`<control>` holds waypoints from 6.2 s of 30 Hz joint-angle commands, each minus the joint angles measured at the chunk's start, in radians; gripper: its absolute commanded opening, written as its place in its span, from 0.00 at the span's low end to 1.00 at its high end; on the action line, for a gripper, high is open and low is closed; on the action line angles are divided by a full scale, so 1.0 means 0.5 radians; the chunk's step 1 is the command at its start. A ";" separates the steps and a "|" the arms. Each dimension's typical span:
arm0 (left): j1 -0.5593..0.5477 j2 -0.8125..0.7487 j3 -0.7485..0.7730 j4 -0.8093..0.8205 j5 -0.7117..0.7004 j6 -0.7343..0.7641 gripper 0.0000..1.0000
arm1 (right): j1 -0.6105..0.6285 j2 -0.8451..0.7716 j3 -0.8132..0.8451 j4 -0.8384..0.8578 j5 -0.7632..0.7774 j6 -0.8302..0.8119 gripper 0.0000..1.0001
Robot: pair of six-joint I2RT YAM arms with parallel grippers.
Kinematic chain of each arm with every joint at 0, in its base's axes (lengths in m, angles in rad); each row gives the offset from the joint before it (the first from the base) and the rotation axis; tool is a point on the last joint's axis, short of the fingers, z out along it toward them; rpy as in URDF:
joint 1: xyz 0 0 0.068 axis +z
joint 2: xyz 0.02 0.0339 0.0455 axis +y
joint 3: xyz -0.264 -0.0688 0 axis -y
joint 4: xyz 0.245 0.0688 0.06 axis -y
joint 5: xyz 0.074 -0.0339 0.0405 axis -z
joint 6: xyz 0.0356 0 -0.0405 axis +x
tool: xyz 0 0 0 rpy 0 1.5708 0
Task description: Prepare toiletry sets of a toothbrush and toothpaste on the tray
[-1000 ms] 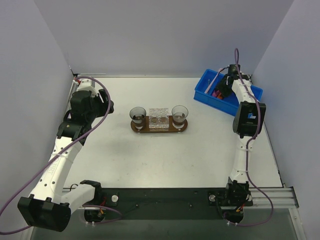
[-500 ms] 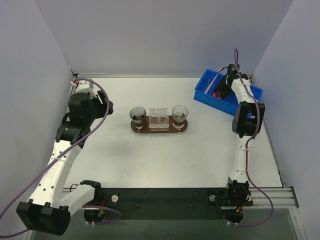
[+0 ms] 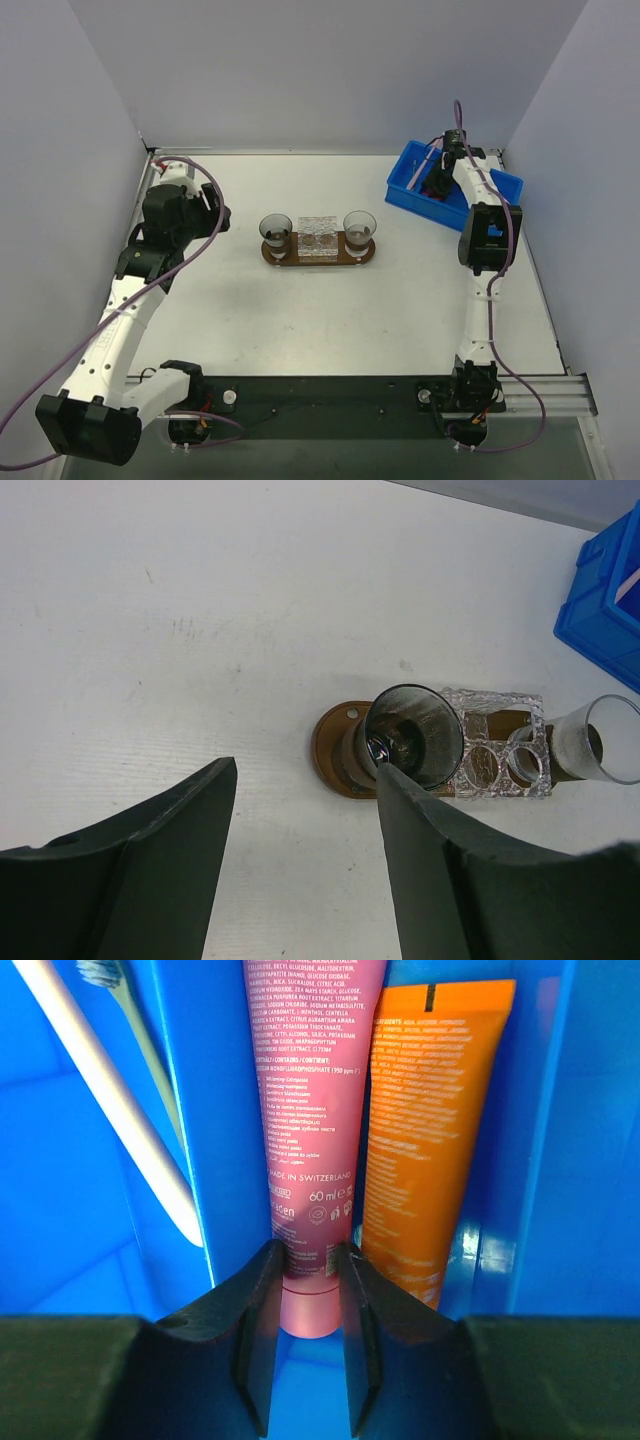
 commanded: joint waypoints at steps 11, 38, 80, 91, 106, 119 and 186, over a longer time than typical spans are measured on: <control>0.002 0.116 0.088 0.083 0.162 0.026 0.65 | -0.006 -0.068 -0.012 -0.238 0.095 -0.128 0.00; -0.065 0.349 0.287 0.123 0.291 -0.054 0.62 | -0.123 -0.902 -0.469 0.216 -0.328 -0.419 0.00; -0.627 1.365 0.947 0.752 0.735 -1.244 0.66 | 1.006 -1.768 -1.117 0.412 -0.647 -0.573 0.00; -0.636 1.429 0.966 0.921 0.901 -1.321 0.32 | 1.034 -1.774 -1.163 0.415 -0.644 -0.613 0.00; -0.608 1.288 0.800 1.142 1.229 -1.027 0.06 | 0.783 -1.860 -1.077 0.354 -1.045 -0.530 0.48; -0.602 1.107 0.598 1.258 2.030 -0.741 0.06 | 0.519 -1.694 -0.853 0.081 -1.892 -0.524 0.48; -0.602 1.117 0.315 1.810 2.383 -1.186 0.28 | 0.608 -1.802 -1.031 0.900 -1.976 0.038 0.00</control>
